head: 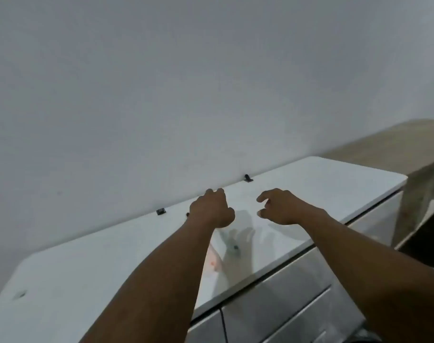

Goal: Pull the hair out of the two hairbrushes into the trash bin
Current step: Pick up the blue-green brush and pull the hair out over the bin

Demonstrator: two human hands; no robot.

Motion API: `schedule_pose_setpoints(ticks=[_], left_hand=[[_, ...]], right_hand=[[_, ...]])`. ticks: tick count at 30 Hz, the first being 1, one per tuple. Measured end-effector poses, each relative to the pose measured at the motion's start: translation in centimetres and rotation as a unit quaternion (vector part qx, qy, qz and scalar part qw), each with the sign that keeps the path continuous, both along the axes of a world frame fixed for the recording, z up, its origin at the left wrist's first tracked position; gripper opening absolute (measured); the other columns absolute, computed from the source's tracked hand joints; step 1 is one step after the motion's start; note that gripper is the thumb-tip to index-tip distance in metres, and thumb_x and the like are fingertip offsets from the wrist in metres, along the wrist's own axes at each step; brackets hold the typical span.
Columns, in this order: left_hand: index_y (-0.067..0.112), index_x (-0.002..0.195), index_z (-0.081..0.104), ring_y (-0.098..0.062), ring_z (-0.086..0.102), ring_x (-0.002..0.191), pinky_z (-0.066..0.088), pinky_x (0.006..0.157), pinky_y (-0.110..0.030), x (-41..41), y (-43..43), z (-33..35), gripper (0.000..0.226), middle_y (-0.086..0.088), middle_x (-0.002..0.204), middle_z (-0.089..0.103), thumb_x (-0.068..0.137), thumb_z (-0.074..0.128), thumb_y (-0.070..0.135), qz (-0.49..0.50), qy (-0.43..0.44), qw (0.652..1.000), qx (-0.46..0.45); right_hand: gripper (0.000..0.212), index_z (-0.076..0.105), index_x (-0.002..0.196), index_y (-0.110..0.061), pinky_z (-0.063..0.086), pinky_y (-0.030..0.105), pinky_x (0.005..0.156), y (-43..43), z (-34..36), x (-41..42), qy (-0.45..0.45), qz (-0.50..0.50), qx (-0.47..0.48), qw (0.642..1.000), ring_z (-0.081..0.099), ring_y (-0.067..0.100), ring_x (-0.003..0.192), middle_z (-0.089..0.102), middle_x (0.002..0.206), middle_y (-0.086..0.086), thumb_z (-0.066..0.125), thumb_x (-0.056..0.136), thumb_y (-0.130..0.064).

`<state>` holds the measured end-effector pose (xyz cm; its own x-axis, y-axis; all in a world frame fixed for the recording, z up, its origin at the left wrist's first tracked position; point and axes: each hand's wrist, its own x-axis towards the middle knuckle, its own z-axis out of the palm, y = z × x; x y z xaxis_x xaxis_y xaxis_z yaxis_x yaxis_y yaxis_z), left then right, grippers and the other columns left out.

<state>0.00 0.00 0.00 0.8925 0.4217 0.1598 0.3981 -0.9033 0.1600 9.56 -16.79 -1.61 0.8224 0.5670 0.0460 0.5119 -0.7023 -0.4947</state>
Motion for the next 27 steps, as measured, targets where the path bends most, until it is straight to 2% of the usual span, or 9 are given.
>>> schedule_pose_setpoints(ticks=[3,7,11,15,19,22,27], left_hand=[[0.013,0.133,0.05,-0.03,0.055,0.12,0.041,0.085,-0.036,-1.9,-0.5,-1.5,0.046,-0.009,0.135,0.051,0.093,0.052,0.036,0.007,0.022,1.0,-0.005],[0.012,0.138,0.051,-0.033,0.056,0.123,0.041,0.102,-0.044,-2.8,-1.2,-3.0,0.056,-0.012,0.142,0.051,0.087,0.055,0.036,0.018,0.055,0.998,0.008],[0.013,0.13,0.056,-0.029,0.059,0.116,0.036,0.089,-0.039,-1.9,-1.5,-3.6,0.048,-0.007,0.127,0.062,0.089,0.057,0.037,0.022,0.052,0.998,0.04],[0.016,0.126,0.058,-0.025,0.064,0.109,0.037,0.077,-0.033,0.1,-1.0,-4.4,0.046,-0.003,0.119,0.065,0.088,0.061,0.041,0.038,0.045,0.998,0.018],[0.017,0.128,0.054,-0.024,0.063,0.111,0.039,0.079,-0.035,2.0,-0.5,-5.0,0.05,-0.002,0.118,0.065,0.085,0.063,0.04,0.047,0.033,0.998,-0.012],[0.016,0.128,0.05,-0.024,0.064,0.108,0.042,0.077,-0.034,2.5,-0.5,-5.4,0.051,-0.002,0.107,0.061,0.084,0.064,0.037,0.049,0.013,0.998,-0.045],[0.009,0.12,0.052,-0.028,0.062,0.11,0.041,0.073,-0.031,1.6,-1.1,-5.6,0.04,-0.008,0.119,0.06,0.086,0.061,0.028,0.029,-0.038,0.994,-0.103]], right_hand=[[0.046,0.058,0.13,-0.027,0.045,0.032,0.101,-0.7,-0.4,-1.8,0.001,-0.009,-0.013,1.0,0.058,0.02,0.116,0.063,0.124,0.0,0.066,0.087,-0.04],[0.043,0.061,0.127,-0.027,0.046,0.033,0.1,-1.5,0.3,-2.7,-0.006,-0.017,-0.03,0.999,0.058,0.019,0.112,0.062,0.125,0.001,0.066,0.087,-0.041],[0.042,0.062,0.124,-0.028,0.047,0.034,0.098,-1.0,0.8,-1.6,-0.014,-0.024,-0.031,0.999,0.059,0.02,0.109,0.062,0.124,0.002,0.066,0.086,-0.043],[0.039,0.062,0.122,-0.028,0.046,0.033,0.097,-0.1,0.3,0.3,-0.006,-0.024,-0.037,0.999,0.058,0.019,0.109,0.061,0.123,0.001,0.066,0.086,-0.042],[0.038,0.063,0.122,-0.028,0.046,0.033,0.098,0.5,-0.6,2.2,0.0,-0.031,-0.047,0.998,0.057,0.019,0.111,0.061,0.123,0.002,0.066,0.086,-0.041],[0.037,0.063,0.12,-0.029,0.045,0.032,0.097,0.3,-1.0,2.7,0.008,-0.038,-0.054,0.998,0.056,0.018,0.107,0.06,0.125,0.001,0.066,0.086,-0.042],[0.038,0.063,0.121,-0.028,0.046,0.034,0.099,-1.3,-0.2,1.6,0.001,-0.048,-0.065,0.997,0.057,0.019,0.108,0.06,0.125,0.003,0.066,0.086,-0.043]])
